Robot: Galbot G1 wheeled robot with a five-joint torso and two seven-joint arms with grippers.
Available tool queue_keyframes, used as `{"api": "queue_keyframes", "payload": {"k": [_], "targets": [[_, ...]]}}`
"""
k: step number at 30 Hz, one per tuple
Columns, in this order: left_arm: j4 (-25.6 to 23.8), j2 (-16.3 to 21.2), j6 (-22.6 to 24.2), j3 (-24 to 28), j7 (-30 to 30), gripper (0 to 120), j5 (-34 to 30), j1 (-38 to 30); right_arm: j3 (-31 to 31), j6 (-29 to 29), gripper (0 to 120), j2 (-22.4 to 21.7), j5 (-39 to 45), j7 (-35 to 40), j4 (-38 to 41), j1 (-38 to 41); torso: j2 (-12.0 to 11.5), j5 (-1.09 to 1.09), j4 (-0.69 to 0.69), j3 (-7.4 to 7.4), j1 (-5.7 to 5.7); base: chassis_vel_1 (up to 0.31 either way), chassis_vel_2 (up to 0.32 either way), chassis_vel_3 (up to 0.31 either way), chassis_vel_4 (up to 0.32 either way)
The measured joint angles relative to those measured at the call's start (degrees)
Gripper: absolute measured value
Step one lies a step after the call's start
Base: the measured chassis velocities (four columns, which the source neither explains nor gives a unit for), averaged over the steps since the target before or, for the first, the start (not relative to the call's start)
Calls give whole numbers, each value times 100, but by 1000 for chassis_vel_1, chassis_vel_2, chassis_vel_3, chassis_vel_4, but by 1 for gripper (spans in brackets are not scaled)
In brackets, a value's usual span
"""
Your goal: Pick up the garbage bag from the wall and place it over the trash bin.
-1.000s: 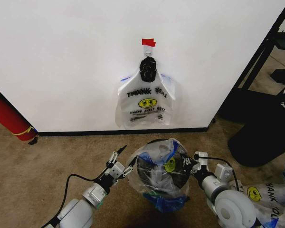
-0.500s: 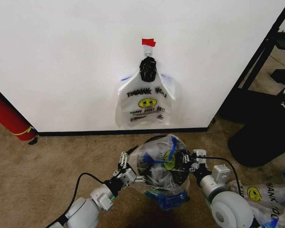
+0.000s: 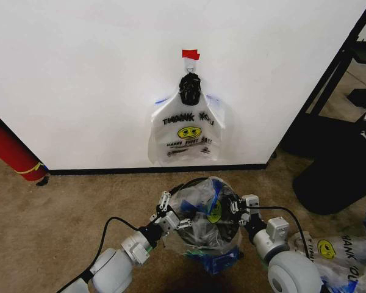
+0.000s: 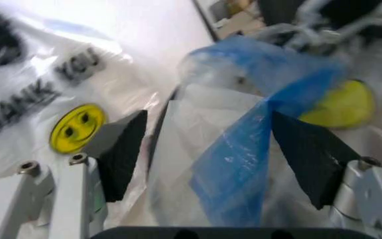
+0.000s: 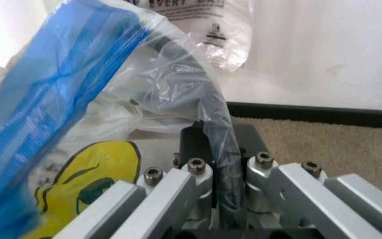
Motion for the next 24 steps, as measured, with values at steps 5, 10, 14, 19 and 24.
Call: {"api": "queue_keyframes", "payload": {"k": [5,10,14,19,24], "targets": [[49,26,-269,-74,133,79,272,18,30,19,0,5,-21,-3,2,20,0,0,0,0,0,0,0,0,0],[62,9,-297,-23,137,63,259,-1,4,34,0,22,-59,-28,2,9,0,0,0,0,0,0,0,0,0],[85,22,-313,11,211,50,217,-41,3,34,0,21,-60,-38,3,8,0,0,0,0,0,0,0,0,0],[97,24,-321,42,276,29,-19,-72,8,38,0,11,-53,-49,15,7,0,0,0,0,0,0,0,0,0],[85,69,-293,138,322,12,-701,-117,12,72,0,-8,-51,-51,-47,30,0,0,0,0,0,0,0,0,0]]}}
